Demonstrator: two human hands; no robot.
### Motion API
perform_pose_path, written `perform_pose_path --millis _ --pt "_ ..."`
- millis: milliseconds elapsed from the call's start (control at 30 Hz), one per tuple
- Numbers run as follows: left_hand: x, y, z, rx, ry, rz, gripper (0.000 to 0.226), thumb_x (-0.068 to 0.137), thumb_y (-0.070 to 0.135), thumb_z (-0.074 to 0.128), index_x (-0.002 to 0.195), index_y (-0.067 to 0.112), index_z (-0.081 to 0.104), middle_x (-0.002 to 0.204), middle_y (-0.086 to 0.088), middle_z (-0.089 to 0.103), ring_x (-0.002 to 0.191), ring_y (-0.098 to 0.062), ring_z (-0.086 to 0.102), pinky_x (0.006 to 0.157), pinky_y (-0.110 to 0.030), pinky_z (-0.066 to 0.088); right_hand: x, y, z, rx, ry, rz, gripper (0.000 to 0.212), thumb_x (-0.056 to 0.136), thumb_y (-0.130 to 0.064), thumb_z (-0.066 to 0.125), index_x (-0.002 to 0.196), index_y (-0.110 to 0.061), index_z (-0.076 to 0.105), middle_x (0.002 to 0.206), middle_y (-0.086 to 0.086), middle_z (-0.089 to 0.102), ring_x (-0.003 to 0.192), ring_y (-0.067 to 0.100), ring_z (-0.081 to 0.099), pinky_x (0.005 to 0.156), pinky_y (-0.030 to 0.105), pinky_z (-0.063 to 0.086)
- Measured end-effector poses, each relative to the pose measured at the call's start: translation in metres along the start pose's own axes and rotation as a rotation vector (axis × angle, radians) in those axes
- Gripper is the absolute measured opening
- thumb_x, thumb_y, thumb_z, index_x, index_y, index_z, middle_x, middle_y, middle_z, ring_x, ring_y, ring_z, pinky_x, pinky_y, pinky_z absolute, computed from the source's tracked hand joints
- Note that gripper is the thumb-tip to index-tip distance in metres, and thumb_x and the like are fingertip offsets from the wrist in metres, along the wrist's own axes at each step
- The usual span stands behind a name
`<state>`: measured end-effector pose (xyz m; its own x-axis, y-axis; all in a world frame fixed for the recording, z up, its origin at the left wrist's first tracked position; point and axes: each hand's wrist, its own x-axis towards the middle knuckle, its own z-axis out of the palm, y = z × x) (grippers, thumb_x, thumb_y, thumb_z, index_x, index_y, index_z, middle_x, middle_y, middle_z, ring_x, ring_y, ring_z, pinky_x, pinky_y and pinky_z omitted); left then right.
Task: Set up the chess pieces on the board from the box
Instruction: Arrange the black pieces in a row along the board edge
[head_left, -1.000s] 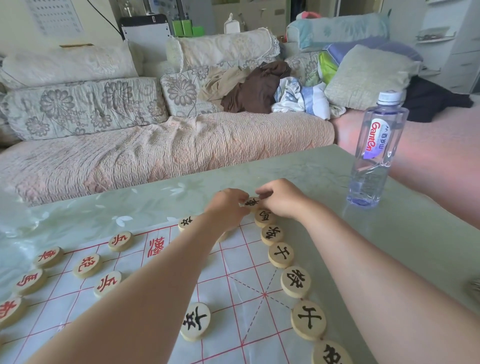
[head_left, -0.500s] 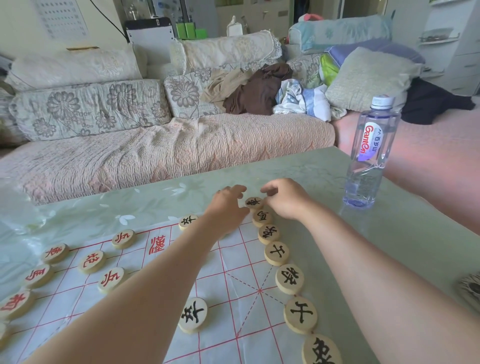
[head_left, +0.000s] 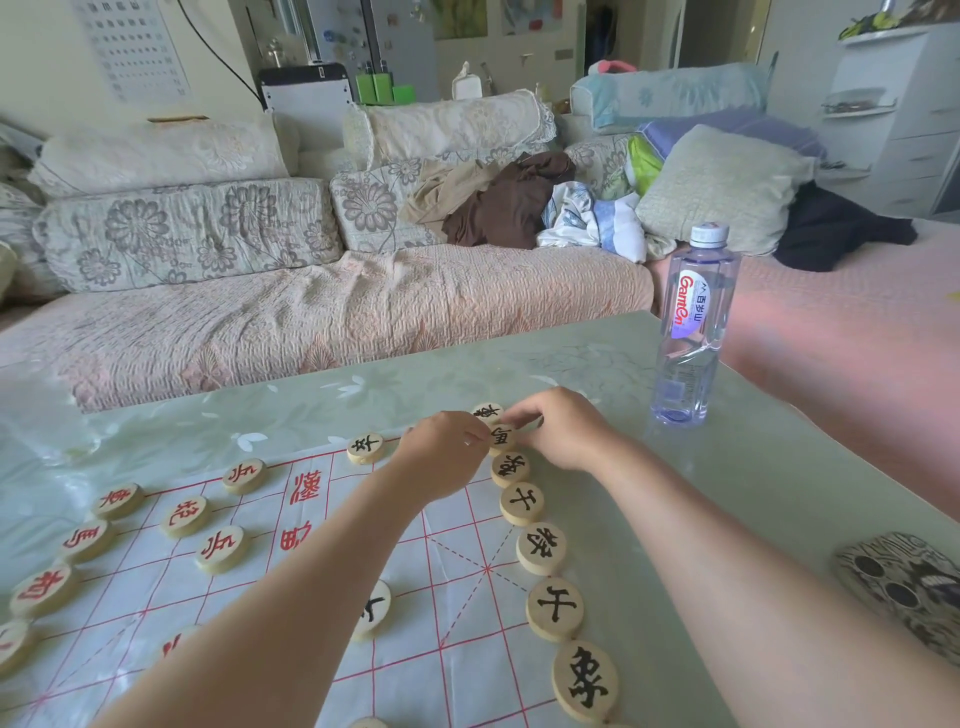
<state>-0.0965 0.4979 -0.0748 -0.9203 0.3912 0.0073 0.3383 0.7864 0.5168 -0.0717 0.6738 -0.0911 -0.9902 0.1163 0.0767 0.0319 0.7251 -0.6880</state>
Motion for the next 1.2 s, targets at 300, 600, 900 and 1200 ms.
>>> perform_pose_path --millis 300,600,900,1200 --pt "0.001 -0.006 0.002 -0.035 -0.032 -0.050 0.030 0.089 0.024 0.051 0.113 0.034 0.065 0.114 0.012 0.066 0.101 -0.016 0.062 0.089 -0.035 0.053 0.000 0.003 0.003 0.034 0.043 0.015 0.025 0.091 -0.020 0.068 0.113 -0.030 0.073 0.099 -0.010 0.069 0.096 0.011 0.064 0.078 0.020 0.043" --pt "0.005 -0.005 0.002 0.054 -0.048 -0.038 0.034 0.090 0.024 0.051 0.120 0.035 0.061 0.120 0.014 0.064 0.107 -0.017 0.060 0.096 -0.035 0.047 0.000 0.003 0.005 0.019 0.024 0.046 0.029 0.087 -0.024 0.072 0.116 -0.028 0.073 0.110 -0.007 0.072 0.101 0.012 0.065 0.086 0.022 0.045" --pt "0.005 -0.007 0.004 0.126 -0.021 -0.004 0.036 0.091 0.025 0.054 0.126 0.034 0.058 0.125 0.013 0.062 0.111 -0.016 0.055 0.098 -0.033 0.043 -0.001 0.001 0.006 -0.030 -0.006 0.048 0.029 0.089 -0.026 0.070 0.117 -0.030 0.073 0.117 -0.007 0.071 0.108 0.015 0.064 0.095 0.029 0.048" --pt "-0.019 -0.008 0.004 0.105 0.148 0.099 0.029 0.090 0.020 0.056 0.116 0.032 0.063 0.109 0.012 0.064 0.107 -0.014 0.051 0.088 -0.029 0.043 -0.018 0.000 -0.017 -0.061 -0.051 -0.004 0.028 0.089 -0.014 0.062 0.106 -0.033 0.074 0.103 -0.009 0.071 0.095 0.011 0.064 0.076 0.019 0.045"
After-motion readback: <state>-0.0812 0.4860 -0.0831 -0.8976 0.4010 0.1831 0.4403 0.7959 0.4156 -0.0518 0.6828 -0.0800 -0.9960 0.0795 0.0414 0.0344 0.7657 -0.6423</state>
